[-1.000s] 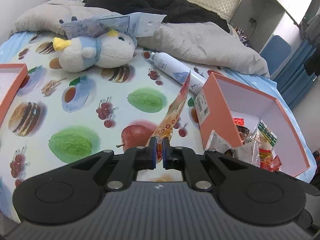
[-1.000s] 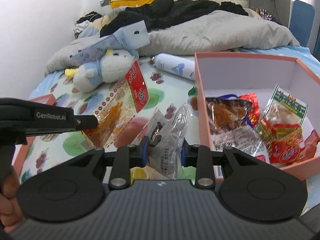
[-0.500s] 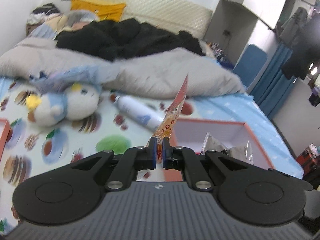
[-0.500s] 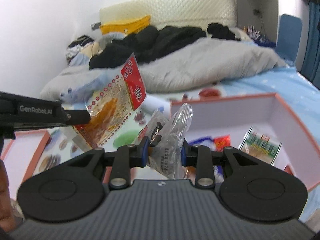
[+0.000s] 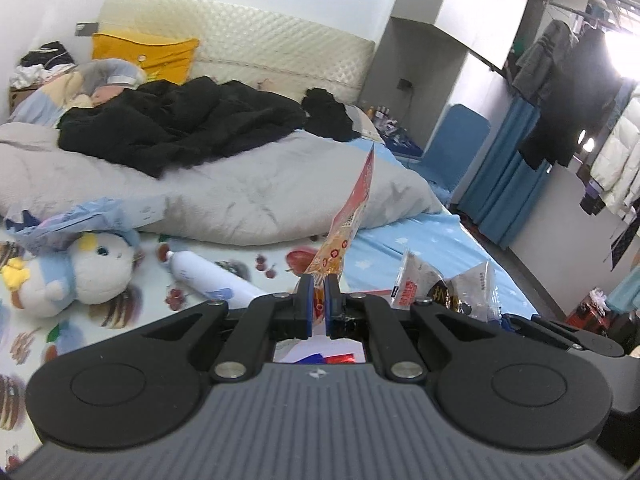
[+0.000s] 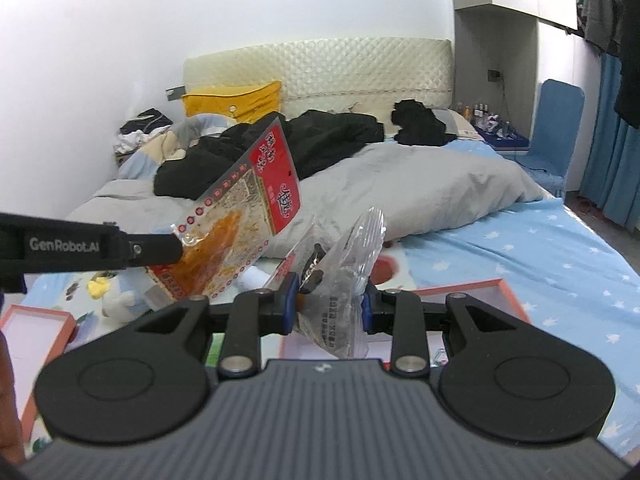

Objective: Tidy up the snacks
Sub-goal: 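Lift red spicy-strip pack with left tool while right tool carries clear wrapper to box, then open both tools over the pink box to drop the snacks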

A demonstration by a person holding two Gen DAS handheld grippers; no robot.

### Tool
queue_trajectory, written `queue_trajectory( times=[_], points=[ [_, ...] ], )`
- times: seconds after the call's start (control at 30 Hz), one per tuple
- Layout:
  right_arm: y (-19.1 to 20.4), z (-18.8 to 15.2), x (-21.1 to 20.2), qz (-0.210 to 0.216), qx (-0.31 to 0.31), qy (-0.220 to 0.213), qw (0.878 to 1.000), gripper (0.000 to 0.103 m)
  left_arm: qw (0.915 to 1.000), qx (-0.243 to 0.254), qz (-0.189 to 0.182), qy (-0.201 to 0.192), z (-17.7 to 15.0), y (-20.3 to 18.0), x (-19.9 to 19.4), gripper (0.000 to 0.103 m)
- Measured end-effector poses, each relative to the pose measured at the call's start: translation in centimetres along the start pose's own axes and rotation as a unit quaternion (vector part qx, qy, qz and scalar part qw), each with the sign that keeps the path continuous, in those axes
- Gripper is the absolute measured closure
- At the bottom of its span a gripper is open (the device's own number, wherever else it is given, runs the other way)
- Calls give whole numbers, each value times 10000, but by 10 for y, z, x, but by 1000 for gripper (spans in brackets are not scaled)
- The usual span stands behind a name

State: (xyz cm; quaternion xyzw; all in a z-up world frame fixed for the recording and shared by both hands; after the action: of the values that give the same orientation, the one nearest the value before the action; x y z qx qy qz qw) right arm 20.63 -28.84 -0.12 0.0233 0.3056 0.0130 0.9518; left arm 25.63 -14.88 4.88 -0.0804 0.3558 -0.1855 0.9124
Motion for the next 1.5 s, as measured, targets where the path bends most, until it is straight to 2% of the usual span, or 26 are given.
queue_trajectory(
  times=[0.17,0.33,0.73,0.87,1.1,1.13,1.17,1.23,1.27,1.3,1.5],
  points=[
    [-26,-10,14,-136,87,238,9996,70,9995,-18,-113,305,-4,-17,31,97],
    [-54,-26,40,-268,188,623,9975,70,9969,11,-147,769,-18,-30,74,97],
    [-95,-65,96,-451,385,1302,9897,70,9831,147,-48,1822,-53,-43,175,97],
    [-100,-74,112,-389,405,1493,9872,70,9795,154,-29,2008,-62,-43,196,97],
    [-106,-82,120,-344,451,1649,9847,68,9786,197,-30,2046,-65,-44,202,96],
    [-107,-82,118,-341,468,1630,9849,63,9787,224,-38,2039,-65,-45,201,96],
    [-108,-81,116,-346,495,1621,9849,51,9786,252,-17,2040,-64,-45,200,92],
    [-111,-79,113,-365,570,1570,9853,33,9772,293,88,2102,-64,-46,198,65],
    [-113,-78,110,-380,616,1537,9855,32,9776,319,188,2071,-63,-47,195,42],
    [-114,-77,107,-392,629,1520,9856,32,9800,345,214,1948,-61,-48,188,35],
    [-112,-60,75,-445,616,1171,9902,32,9866,364,74,1588,-46,-51,150,34]
  ],
)
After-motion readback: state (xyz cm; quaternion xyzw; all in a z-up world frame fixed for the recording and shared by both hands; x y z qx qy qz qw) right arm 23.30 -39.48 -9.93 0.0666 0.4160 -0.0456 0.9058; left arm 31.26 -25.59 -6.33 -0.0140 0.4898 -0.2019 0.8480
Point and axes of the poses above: each gripper's, at about its wrist camera, not at the fingertips, and x roughly the way its jaws point, y to its left, z to its top, the point moved 3 cm from there along x, roughly the way its jaws point, and after that the axes turned 7 degrees about y, right-handed, at the moved point
